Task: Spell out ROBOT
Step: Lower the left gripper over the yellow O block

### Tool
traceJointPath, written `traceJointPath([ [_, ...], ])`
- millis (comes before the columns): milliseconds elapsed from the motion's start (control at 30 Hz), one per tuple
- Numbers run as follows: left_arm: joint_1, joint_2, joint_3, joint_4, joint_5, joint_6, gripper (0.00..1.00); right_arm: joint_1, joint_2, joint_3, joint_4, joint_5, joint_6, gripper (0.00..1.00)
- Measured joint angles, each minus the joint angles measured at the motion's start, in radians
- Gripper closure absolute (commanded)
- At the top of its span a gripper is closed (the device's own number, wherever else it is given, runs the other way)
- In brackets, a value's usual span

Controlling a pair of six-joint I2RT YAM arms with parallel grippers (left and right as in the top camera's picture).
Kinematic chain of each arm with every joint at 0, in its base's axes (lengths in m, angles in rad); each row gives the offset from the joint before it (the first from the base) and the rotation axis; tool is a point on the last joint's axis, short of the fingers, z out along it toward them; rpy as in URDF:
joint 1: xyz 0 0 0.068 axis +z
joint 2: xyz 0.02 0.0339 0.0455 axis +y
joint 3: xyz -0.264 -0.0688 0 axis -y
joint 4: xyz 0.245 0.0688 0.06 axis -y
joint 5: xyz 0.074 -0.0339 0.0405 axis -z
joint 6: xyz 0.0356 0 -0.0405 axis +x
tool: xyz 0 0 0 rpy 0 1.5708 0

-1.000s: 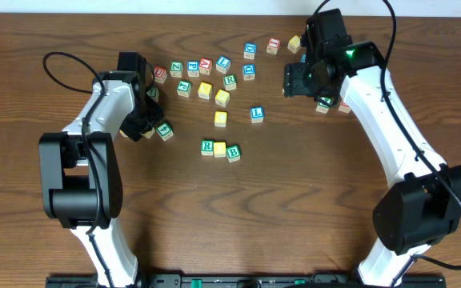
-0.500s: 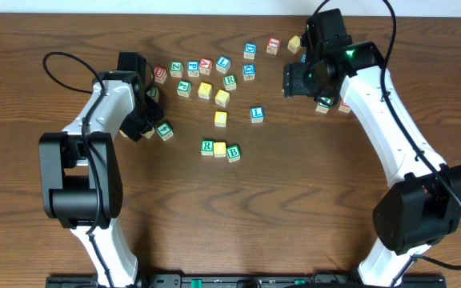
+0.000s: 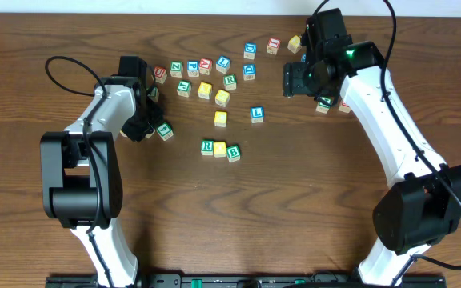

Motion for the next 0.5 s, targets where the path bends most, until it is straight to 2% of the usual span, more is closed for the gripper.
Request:
traceJointPath([
  [267, 0.0, 0.0, 0.01, -0.017, 0.0, 0.02, 0.63, 0.0, 0.0, 0.0, 0.0, 0.009, 0.0, 0.19],
  [500, 0.0, -0.023, 0.042, -0.048, 0.0, 0.11, 0.63, 0.0, 0.0, 0.0, 0.0, 0.013, 0.0, 0.19],
])
